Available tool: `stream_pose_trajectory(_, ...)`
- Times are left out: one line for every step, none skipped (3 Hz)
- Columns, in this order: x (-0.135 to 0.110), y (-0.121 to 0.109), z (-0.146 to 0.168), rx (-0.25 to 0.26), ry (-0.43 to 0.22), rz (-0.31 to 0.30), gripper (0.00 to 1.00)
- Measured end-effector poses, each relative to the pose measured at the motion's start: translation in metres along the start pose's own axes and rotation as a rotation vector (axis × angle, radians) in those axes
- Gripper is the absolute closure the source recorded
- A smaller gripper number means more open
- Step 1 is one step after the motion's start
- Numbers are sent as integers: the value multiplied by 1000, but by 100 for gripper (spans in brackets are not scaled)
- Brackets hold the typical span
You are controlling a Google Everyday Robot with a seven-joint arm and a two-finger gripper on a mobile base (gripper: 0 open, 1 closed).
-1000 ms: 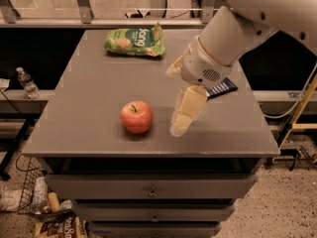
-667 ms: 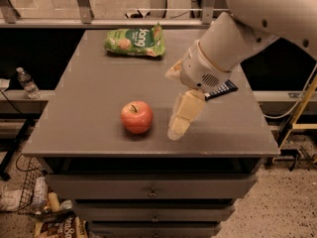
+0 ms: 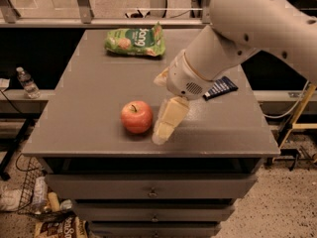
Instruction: Move apple near green rice chip bag
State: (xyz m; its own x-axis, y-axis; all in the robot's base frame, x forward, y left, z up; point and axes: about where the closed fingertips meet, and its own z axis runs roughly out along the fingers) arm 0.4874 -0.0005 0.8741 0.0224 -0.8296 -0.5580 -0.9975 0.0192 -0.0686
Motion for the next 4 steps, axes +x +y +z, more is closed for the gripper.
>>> stream_pose_trajectory(-5, -5, 18, -23, 10, 2, 0)
stream_pose_trajectory(-8, -9, 29, -41, 26, 5, 0)
stream_pose_trajectory(-9, -10, 37, -48, 35, 7, 18)
stream_pose_trajectory(-8, -11, 41, -53, 35, 11, 41)
